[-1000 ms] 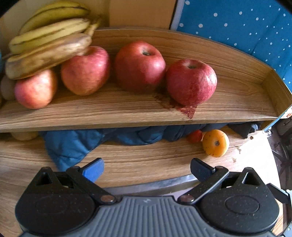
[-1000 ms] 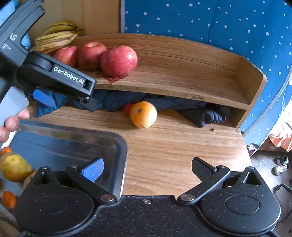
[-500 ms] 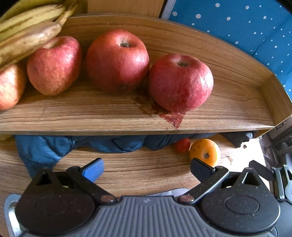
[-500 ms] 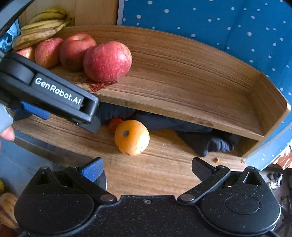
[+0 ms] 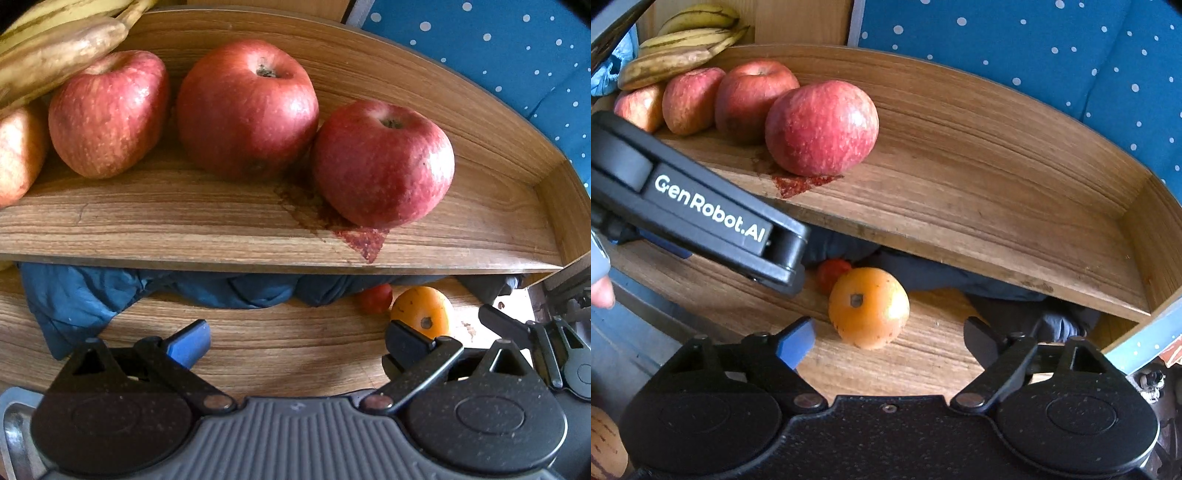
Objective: Organize fruits
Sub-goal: 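Reach left tool toward the cherry tomato while right tool reaches the small tangerine under the shelf, then close right gripper on the tangerine while left gripper closes on the cherry tomato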
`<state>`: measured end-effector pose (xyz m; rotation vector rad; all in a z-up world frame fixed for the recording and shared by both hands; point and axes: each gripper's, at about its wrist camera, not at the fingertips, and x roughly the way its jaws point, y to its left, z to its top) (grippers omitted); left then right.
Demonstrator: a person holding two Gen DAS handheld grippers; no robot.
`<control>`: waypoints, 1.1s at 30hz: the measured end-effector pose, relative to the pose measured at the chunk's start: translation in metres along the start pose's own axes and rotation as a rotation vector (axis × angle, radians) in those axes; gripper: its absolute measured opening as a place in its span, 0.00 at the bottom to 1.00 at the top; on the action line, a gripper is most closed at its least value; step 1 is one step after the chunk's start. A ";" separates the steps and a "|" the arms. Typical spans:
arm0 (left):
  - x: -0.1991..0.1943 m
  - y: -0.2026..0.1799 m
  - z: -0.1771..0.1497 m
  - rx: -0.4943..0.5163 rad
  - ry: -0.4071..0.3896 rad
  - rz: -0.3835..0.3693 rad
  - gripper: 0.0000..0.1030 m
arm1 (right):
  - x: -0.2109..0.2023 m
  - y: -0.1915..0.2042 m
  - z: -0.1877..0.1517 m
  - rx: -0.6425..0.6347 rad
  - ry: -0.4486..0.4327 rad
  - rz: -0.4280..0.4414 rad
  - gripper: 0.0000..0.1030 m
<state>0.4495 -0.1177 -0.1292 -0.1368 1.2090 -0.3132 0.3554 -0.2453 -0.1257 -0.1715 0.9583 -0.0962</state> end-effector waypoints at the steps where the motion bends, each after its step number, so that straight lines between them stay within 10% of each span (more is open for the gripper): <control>1: 0.000 0.000 0.001 -0.004 -0.001 -0.002 0.99 | 0.001 0.000 0.001 -0.001 -0.003 0.003 0.82; 14: 0.010 -0.015 0.006 -0.013 0.009 -0.033 0.99 | 0.011 -0.006 -0.002 0.000 -0.045 0.038 0.46; 33: 0.028 -0.049 0.007 -0.010 -0.010 -0.085 0.61 | 0.010 -0.030 -0.014 0.065 -0.021 0.010 0.46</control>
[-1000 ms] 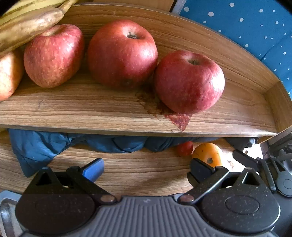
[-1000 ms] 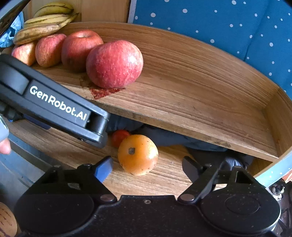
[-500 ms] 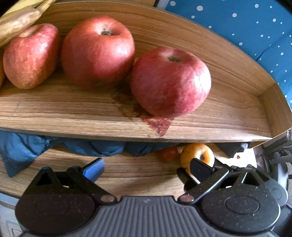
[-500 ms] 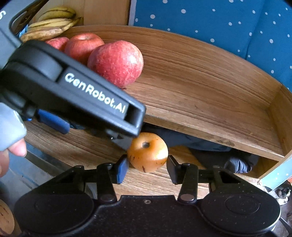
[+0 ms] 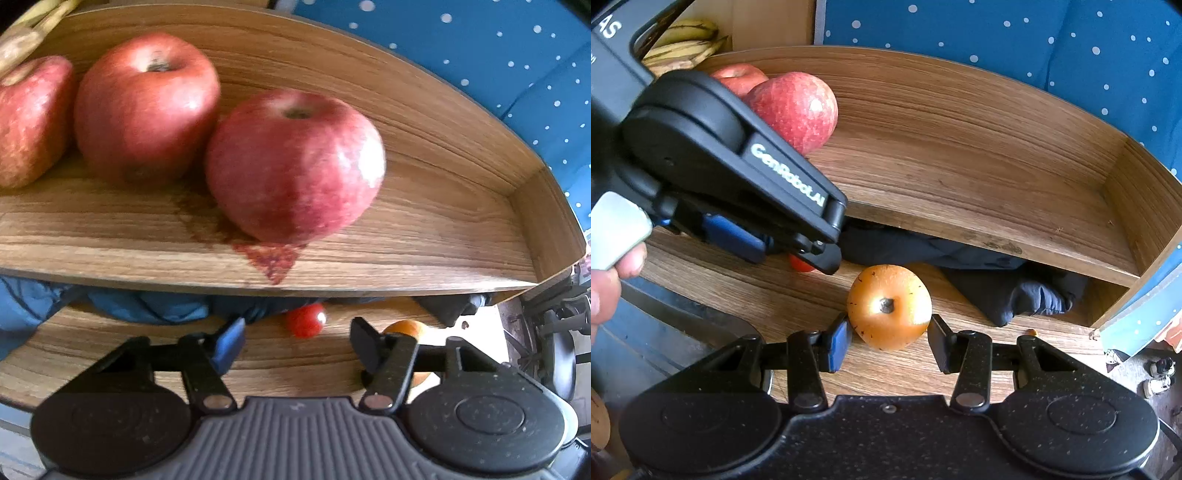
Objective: Organize fruits
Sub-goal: 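Close right gripper on the tangerine while left gripper closes on the cherry tomato, then pull both held fruits out from under the shelf with both grippers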
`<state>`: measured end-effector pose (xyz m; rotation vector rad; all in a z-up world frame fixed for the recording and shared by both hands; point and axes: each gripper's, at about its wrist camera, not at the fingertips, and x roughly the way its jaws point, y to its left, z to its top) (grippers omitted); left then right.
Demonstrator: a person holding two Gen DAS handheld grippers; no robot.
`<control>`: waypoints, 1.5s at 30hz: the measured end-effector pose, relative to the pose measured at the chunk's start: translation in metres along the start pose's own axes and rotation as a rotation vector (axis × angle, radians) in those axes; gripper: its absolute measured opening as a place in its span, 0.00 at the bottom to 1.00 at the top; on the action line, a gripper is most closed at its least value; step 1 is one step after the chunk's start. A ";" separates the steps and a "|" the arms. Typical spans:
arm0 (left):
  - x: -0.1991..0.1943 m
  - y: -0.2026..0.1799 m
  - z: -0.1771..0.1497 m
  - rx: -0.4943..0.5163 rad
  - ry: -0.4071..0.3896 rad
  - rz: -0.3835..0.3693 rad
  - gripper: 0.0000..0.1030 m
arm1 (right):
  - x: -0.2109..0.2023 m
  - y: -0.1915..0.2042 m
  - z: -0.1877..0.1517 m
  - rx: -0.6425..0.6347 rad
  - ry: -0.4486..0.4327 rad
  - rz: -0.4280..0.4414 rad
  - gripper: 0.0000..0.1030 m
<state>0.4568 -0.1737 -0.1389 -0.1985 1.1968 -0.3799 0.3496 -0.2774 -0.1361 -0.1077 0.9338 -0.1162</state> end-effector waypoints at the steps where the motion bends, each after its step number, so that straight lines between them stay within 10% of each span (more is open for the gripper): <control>1: 0.001 -0.002 0.000 0.002 0.000 -0.003 0.58 | 0.000 0.000 0.000 0.002 0.000 -0.001 0.46; 13: 0.010 -0.011 0.003 0.015 -0.010 0.019 0.25 | 0.000 0.003 0.004 0.009 -0.003 -0.010 0.46; 45: -0.008 0.009 0.000 -0.005 0.028 -0.004 0.23 | -0.010 0.007 -0.010 -0.005 -0.009 0.028 0.48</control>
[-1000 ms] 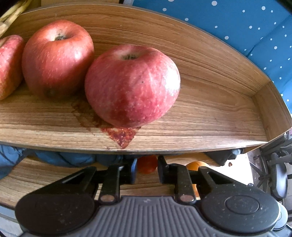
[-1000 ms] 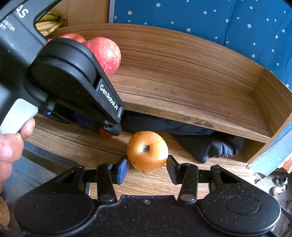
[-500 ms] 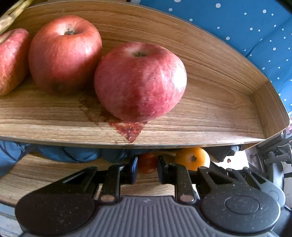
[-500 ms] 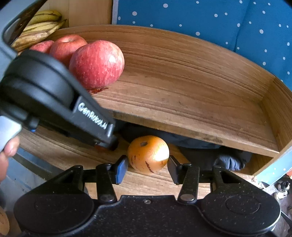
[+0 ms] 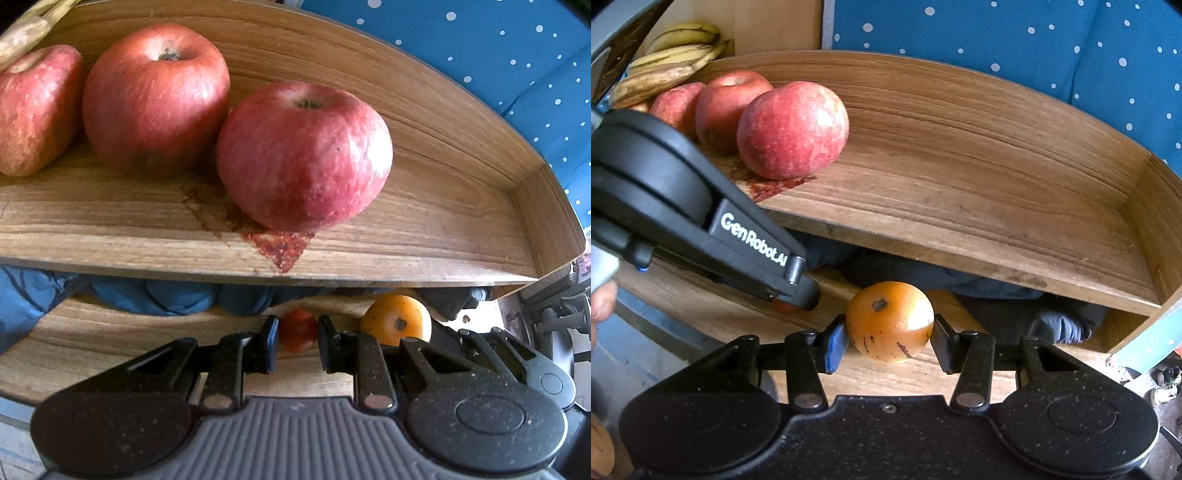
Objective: Organize fruits
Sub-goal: 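Pull both held fruits out from under the shelf with both grippers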
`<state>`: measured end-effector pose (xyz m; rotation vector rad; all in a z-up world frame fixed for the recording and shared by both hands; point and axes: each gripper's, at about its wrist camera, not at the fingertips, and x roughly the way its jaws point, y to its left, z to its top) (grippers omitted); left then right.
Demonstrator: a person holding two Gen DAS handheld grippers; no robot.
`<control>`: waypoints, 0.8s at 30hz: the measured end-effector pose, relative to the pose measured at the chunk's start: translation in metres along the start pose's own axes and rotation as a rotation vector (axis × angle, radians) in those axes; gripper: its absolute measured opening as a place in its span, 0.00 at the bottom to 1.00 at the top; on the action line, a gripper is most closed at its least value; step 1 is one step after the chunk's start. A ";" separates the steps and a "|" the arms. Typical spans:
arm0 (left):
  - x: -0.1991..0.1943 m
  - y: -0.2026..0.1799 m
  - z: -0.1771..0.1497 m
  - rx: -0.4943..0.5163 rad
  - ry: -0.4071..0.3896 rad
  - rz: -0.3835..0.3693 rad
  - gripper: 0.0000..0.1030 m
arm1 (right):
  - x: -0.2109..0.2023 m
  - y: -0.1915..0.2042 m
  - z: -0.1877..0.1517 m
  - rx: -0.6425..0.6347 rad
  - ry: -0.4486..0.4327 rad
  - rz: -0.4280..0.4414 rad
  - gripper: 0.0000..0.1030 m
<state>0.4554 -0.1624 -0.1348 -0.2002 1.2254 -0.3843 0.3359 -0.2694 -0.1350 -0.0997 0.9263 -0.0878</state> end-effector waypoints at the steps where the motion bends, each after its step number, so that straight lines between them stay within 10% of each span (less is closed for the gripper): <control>1: 0.000 -0.001 -0.002 0.001 0.002 0.000 0.23 | -0.003 0.001 -0.002 0.002 0.000 0.001 0.48; 24: -0.055 -0.003 -0.017 0.033 -0.069 0.001 0.23 | -0.059 0.020 -0.005 0.024 -0.069 0.014 0.48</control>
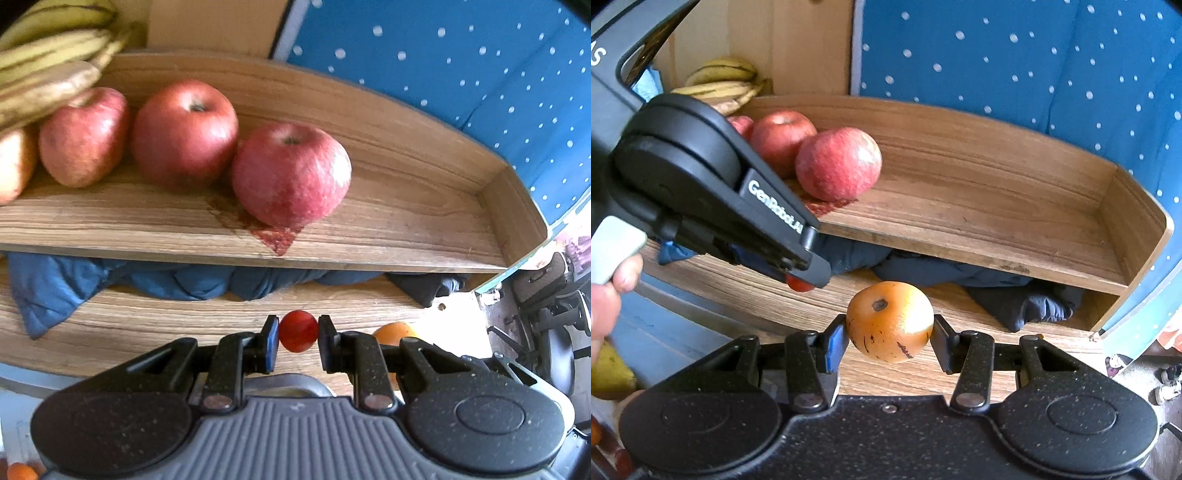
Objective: Organize fruits
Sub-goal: 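Pull both held fruits out from under the shelf with both grippers, then carry the tomato in the left gripper and tangerine in the right gripper over the tray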
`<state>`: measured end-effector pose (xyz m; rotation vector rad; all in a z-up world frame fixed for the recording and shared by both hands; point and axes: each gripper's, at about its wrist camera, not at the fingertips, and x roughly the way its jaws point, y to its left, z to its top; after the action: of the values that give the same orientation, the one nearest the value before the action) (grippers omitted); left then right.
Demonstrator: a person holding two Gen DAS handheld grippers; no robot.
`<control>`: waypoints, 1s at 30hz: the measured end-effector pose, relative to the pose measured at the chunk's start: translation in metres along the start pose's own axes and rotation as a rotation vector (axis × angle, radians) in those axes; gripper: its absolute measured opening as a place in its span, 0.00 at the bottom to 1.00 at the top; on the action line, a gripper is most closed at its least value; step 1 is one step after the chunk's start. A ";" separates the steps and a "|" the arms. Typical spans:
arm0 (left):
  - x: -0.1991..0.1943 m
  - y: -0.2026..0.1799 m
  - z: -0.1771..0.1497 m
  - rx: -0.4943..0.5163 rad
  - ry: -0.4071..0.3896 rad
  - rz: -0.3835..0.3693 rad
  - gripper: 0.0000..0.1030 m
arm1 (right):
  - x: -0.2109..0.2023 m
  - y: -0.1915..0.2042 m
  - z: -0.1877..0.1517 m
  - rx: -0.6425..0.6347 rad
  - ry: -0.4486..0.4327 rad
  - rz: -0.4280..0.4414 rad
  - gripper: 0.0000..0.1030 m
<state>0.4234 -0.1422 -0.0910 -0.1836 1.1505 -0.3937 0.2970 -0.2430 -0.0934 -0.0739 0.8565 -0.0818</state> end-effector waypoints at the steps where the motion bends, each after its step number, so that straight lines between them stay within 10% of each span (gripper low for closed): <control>1: -0.004 0.002 -0.001 -0.003 -0.005 -0.001 0.23 | -0.002 0.002 0.000 -0.004 -0.005 0.003 0.48; 30: -0.056 0.085 -0.062 -0.171 0.008 0.118 0.23 | -0.018 0.066 -0.014 -0.119 0.012 0.179 0.48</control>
<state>0.3649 -0.0380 -0.0970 -0.2621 1.1974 -0.1923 0.2773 -0.1757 -0.0951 -0.1084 0.8761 0.1368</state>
